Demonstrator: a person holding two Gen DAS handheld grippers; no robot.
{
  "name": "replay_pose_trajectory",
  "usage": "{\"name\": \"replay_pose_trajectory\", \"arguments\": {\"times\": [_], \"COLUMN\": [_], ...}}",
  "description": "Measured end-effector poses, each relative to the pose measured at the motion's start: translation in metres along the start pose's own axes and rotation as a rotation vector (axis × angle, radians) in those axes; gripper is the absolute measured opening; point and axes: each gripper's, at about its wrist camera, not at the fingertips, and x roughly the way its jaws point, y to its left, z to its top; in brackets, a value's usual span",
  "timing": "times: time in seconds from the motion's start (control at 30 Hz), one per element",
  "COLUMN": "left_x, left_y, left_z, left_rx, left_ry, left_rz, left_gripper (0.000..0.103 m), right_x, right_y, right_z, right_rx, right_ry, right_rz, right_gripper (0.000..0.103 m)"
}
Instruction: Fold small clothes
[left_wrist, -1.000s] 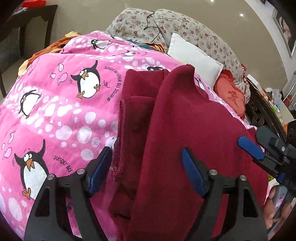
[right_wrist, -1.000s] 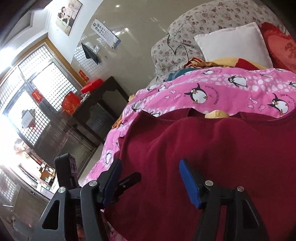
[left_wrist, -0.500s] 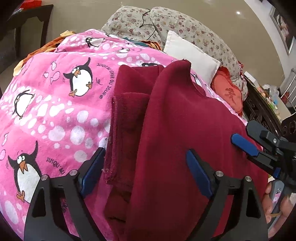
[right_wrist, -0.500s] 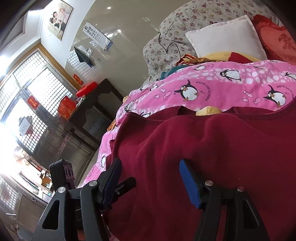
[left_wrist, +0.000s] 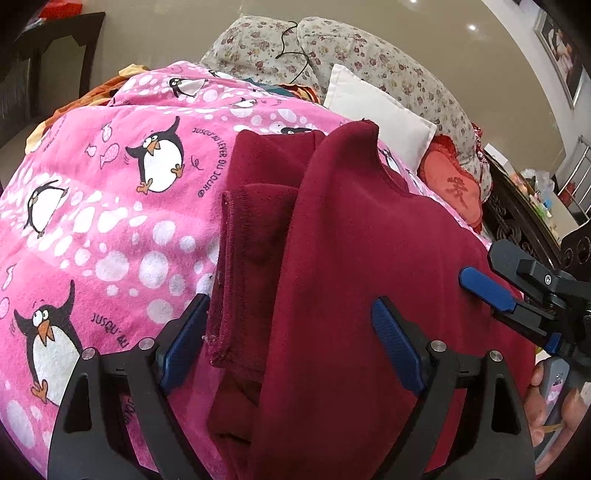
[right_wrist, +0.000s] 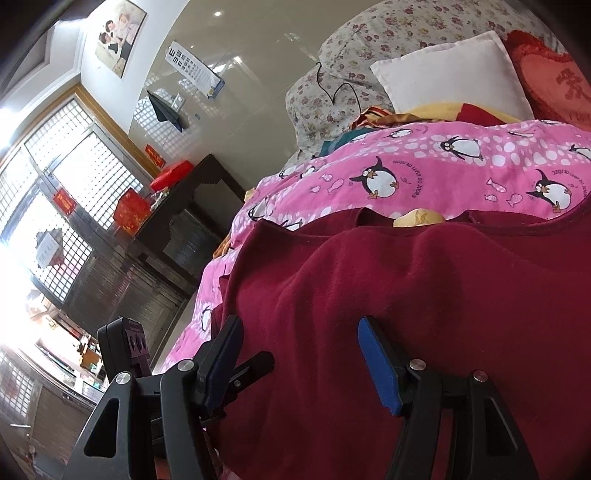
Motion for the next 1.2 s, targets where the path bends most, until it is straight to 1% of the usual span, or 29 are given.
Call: {"name": "replay_pose_trajectory", "arguments": {"times": [0.13, 0.17, 0.2, 0.23, 0.27, 0.3, 0.33, 0.37, 0.4, 0.47, 0.5, 0.53, 0.57, 0.6, 0.67, 0.7, 0.8, 0.9, 1.0, 1.07, 1.13, 1.2], "left_x": [0.000, -0.001, -0.002, -0.003, -0.004, -0.007, -0.010, -0.016, -0.021, -0.039, -0.048, -0.057, -0.062, -0.063, -0.056, -0.052, -0.050, -0.049, -0.051, -0.052, -0.053, -0.056], "left_y": [-0.002, -0.003, -0.003, -0.004, -0.004, -0.007, -0.009, -0.011, -0.012, -0.017, -0.023, -0.031, -0.040, -0.054, -0.066, -0.071, -0.078, -0.077, -0.077, -0.079, -0.083, -0.087], "left_z": [0.000, 0.000, -0.001, -0.002, -0.003, -0.004, -0.004, -0.005, -0.005, -0.007, -0.010, -0.014, -0.018, -0.025, -0.032, -0.036, -0.040, -0.040, -0.044, -0.048, -0.055, -0.058], "left_rx": [0.000, -0.001, -0.004, -0.015, -0.022, -0.011, 0.001, 0.001, -0.006, -0.008, 0.011, 0.049, 0.095, 0.163, 0.218, 0.237, 0.277, 0.273, 0.286, 0.300, 0.319, 0.336], "left_ry": [-0.004, -0.004, -0.004, -0.001, -0.003, -0.016, -0.025, -0.041, -0.056, -0.105, -0.125, -0.148, -0.162, -0.159, -0.130, -0.114, -0.118, -0.118, -0.123, -0.128, -0.133, -0.138], "left_rz": [-0.003, -0.014, -0.038, -0.072, -0.084, -0.083, -0.092, -0.118, -0.138, -0.222, -0.256, -0.271, -0.261, -0.226, -0.215, -0.219, -0.201, -0.199, -0.188, -0.177, -0.161, -0.144], "left_gripper": [0.087, 0.081, 0.066, 0.060, 0.056, 0.047, 0.041, 0.030, 0.026, 0.024, 0.024, 0.024, 0.024, 0.024, 0.024, 0.024, 0.024, 0.024, 0.024, 0.024, 0.024, 0.024], "right_x": [0.001, 0.001, 0.001, 0.000, 0.000, -0.001, -0.002, -0.003, -0.004, -0.008, -0.012, -0.015, -0.019, -0.024, -0.031, -0.032, -0.028, -0.019, -0.012, -0.008, 0.003, 0.012], "right_y": [0.001, 0.001, 0.001, 0.001, 0.001, 0.001, 0.001, 0.002, 0.003, 0.005, 0.007, 0.008, 0.009, 0.011, 0.013, 0.016, 0.033, 0.047, 0.055, 0.056, 0.059, 0.065], "right_z": [0.000, 0.000, 0.001, 0.001, 0.001, 0.001, 0.001, 0.001, 0.001, 0.002, 0.003, 0.004, 0.005, 0.005, 0.006, 0.006, 0.006, 0.002, 0.001, 0.004, 0.009, 0.009], "right_rx": [0.000, 0.003, 0.007, 0.009, 0.009, 0.007, 0.007, 0.008, 0.009, 0.015, 0.022, 0.031, 0.041, 0.061, 0.090, 0.083, 0.019, -0.036, -0.089, -0.094, -0.106, -0.141], "right_ry": [0.000, 0.000, -0.002, -0.003, -0.004, -0.007, -0.009, -0.011, -0.013, -0.025, -0.037, -0.049, -0.062, -0.081, -0.106, -0.103, -0.056, -0.035, -0.002, 0.004, 0.068, 0.123], "right_rz": [0.000, 0.001, 0.002, 0.003, 0.002, 0.002, 0.003, 0.007, 0.014, 0.034, 0.059, 0.085, 0.110, 0.138, 0.165, 0.168, 0.122, 0.096, 0.027, -0.001, -0.076, -0.125], "right_gripper": [0.063, 0.063, 0.063, 0.063, 0.063, 0.063, 0.063, 0.063, 0.063, 0.063, 0.063, 0.063, 0.065, 0.067, 0.077, 0.079, 0.080, 0.080, 0.081, 0.081, 0.081, 0.082]}}
